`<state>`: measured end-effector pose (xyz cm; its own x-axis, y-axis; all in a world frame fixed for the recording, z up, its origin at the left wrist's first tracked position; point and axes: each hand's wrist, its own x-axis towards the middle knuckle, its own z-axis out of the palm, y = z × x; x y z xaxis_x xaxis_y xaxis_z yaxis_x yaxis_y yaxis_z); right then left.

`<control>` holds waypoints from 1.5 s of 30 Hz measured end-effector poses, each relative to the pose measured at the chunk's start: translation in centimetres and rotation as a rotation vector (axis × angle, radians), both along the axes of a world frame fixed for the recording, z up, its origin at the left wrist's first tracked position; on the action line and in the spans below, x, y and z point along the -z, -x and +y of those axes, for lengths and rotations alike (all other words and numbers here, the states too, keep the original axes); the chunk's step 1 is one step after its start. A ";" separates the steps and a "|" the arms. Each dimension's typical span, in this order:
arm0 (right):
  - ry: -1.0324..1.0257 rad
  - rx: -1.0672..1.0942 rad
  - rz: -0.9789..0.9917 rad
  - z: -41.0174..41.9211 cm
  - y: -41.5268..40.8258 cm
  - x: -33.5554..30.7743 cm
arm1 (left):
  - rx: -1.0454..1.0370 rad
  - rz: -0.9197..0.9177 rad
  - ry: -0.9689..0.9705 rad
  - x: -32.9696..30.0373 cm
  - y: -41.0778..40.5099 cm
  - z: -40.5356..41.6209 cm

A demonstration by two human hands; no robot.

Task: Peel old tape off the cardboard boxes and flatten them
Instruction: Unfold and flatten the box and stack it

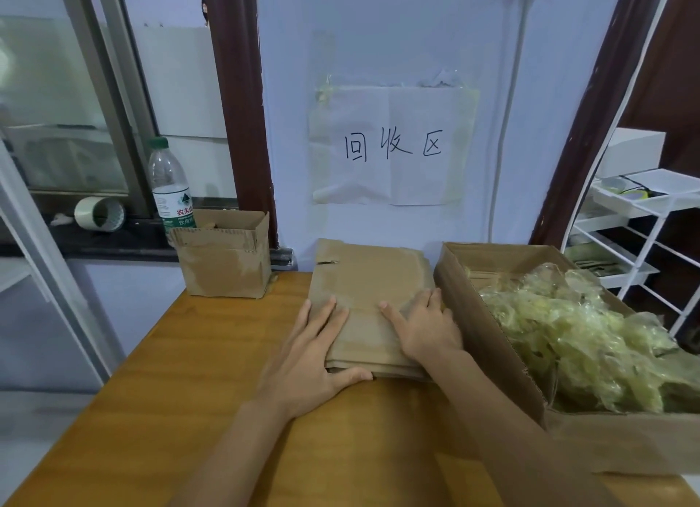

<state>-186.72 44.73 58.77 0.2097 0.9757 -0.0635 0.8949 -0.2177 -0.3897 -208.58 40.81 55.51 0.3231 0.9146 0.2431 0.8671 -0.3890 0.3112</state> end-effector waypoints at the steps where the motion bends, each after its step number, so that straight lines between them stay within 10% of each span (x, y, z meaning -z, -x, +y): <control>1: -0.004 0.001 -0.061 0.0 0.0 -0.1 | -0.013 0.036 -0.035 -0.1 -0.1 -0.1; 7: -0.282 -0.214 -0.255 -0.2 0.4 0.0 | -0.045 0.133 -0.112 -0.4 -0.4 -0.7; 23: -0.044 -0.300 -0.226 -1.1 1.0 -2.2 | 0.063 -0.065 0.196 -3.8 1.0 -0.4; 34: -0.233 -0.452 0.164 2.5 11.8 -7.5 | -0.207 -0.231 -0.081 -10.7 12.9 2.5; 45: -0.266 -0.467 0.439 10.8 21.8 -7.5 | -0.306 0.026 -0.133 -9.7 19.7 9.6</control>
